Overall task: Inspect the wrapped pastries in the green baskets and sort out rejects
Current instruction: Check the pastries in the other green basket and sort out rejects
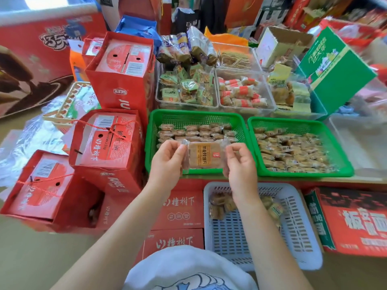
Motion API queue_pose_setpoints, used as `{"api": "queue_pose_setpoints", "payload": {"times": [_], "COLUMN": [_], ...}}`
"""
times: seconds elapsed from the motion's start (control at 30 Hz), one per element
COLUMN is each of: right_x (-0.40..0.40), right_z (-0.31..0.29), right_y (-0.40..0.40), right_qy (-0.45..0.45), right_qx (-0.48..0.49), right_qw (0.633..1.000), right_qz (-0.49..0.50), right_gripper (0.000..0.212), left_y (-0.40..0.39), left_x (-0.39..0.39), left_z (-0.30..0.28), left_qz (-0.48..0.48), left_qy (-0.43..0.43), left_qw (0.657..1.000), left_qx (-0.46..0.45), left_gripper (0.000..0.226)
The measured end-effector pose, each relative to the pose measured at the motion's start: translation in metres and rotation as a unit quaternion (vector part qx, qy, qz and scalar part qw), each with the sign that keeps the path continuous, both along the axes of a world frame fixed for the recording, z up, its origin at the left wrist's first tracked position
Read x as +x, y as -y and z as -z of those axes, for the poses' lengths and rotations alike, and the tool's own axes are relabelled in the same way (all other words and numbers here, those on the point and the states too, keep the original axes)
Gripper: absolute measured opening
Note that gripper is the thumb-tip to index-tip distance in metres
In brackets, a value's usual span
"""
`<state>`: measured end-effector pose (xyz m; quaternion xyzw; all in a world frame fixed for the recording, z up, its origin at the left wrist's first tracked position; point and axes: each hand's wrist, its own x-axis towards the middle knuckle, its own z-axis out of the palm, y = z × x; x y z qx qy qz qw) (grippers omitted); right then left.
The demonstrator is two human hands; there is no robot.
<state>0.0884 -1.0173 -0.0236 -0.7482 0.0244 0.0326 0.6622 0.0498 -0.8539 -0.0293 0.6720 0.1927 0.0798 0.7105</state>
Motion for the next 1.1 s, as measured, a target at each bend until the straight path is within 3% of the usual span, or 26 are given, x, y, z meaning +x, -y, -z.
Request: {"api": "queue_pose_setpoints", "payload": {"times": [0.1, 0.3, 0.4, 0.53, 0.63, 0.7, 0.8, 0.9, 1.1], "right_x": [-0.005, -0.007, -0.005, 0.007, 0.015, 0.022, 0.038, 0.056, 0.088], "right_z": [-0.003, -0.011, -0.01, -0.006, -0.007, -0.009, -0.003, 0.008, 0.026], "right_y": [-0.001, -0.006, -0.008, -0.007, -0.012, -0.016, -0.02, -0.025, -0.037], "right_qy": [0.033, -0.038, -0.069, -0.106, -0.131, -0.173, -0.25, -0.31, -0.307], "right_qx": [-0.001, 0.126, 0.16, 0.128, 0.11, 0.157, 0.258, 0.326, 0.32], "right_qw": [0.999, 0.991, 0.985, 0.986, 0.985, 0.972, 0.933, 0.892, 0.896], "right_qz": [0.008, 0.008, 0.003, 0.011, -0.006, -0.007, 0.014, 0.046, 0.029], "right_gripper": [0.019, 0.02, 0.019, 0.018, 0.017, 0.015, 0.008, 0.016, 0.013], "left_y": [0.009, 0.006, 0.0, -0.016, -0.028, -0.031, -0.031, -0.029, -0.025], "left_x": [-0.004, -0.005, -0.005, 0.0, 0.01, 0.019, 0.031, 0.042, 0.08], "left_z": [-0.007, -0.006, 0.001, 0.003, 0.0, 0.006, 0.018, 0.029, 0.047], "left_qz": [-0.014, -0.007, 0.002, 0.028, 0.191, 0.234, 0.183, 0.193, 0.114], "left_qy": [0.037, 0.037, 0.014, 0.013, 0.054, 0.068, 0.106, 0.141, 0.065], "left_qw": [0.998, 0.997, 0.998, 0.997, 0.956, 0.937, 0.959, 0.94, 0.962], "left_qx": [0.041, -0.06, -0.06, 0.072, 0.217, 0.25, 0.187, 0.244, 0.239], "left_gripper": [0.022, 0.016, 0.016, 0.018, 0.052, 0.053, 0.033, 0.043, 0.039]}}
